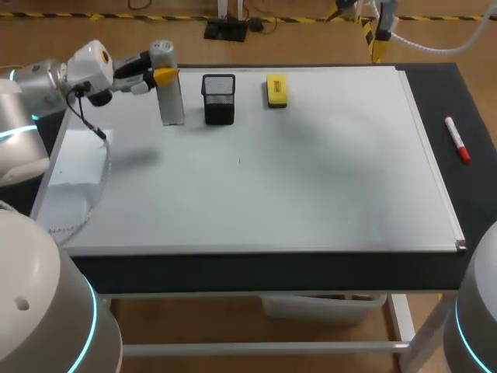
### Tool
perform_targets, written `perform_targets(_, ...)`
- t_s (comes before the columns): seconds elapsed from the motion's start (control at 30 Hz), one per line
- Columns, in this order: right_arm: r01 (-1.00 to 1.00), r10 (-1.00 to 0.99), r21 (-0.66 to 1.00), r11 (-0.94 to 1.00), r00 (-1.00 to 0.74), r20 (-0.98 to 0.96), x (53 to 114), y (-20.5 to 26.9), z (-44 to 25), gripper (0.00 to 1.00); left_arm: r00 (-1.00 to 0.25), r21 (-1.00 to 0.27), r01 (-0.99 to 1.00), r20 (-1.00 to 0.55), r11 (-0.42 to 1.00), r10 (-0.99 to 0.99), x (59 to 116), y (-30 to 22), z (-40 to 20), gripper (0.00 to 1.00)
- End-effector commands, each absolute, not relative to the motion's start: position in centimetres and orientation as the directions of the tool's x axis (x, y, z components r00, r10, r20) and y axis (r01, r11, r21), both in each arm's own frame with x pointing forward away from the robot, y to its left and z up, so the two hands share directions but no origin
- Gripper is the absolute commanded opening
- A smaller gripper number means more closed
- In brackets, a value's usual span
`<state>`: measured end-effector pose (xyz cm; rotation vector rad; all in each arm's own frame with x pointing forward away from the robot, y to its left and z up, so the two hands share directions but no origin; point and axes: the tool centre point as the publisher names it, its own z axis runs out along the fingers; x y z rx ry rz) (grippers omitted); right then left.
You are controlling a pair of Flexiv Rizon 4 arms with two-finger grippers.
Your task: Pick up the inspection probe, press it on each red-marked spot on the whiteboard one by one, put down the probe, pick up the eraser, and wipe off all the red marks.
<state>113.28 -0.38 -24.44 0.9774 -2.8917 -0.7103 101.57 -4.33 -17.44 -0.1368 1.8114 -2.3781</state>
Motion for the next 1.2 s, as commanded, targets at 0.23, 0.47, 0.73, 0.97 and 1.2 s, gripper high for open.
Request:
perform_targets(0.23, -0.575, -0.581, 0.42, 0.702, -0.804, -0.127, 113.5, -0.5, -24.3, 1.0, -0.998, -0.956, 0.063, -0.059, -0.287, -0.021, 105.3, -6.6, -15.2, 0.0)
perform_targets(0.47, -0.575, -0.581, 0.42, 0.702, -0.804, -0.127, 113.5, -0.5, -24.3, 1.0, -0.996, -0.952, 0.066, -0.08, -0.3, 0.036, 106.5, -9.0, -13.7, 0.0)
perform_targets(0.73, -0.575, -0.581, 0.42, 0.702, -0.804, -0.127, 113.5, -0.5, -24.3, 1.0, -0.991, -0.949, 0.063, -0.096, -0.308, 0.093, 107.4, -12.0, -13.1, 0.0)
perform_targets(0.97, -0.575, -0.581, 0.42, 0.702, -0.804, -0.127, 113.5, -0.5, -24.3, 1.0, -0.99, -0.947, 0.06, -0.096, -0.315, 0.099, 108.7, -13.1, -13.8, 0.0)
perform_targets(1.2, -0.575, -0.581, 0.42, 0.702, -0.804, -0.127, 113.5, -0.5, -24.3, 1.0, -0.991, -0.942, 0.049, -0.086, -0.332, 0.099, 109.4, -13.8, -14.8, 0.0)
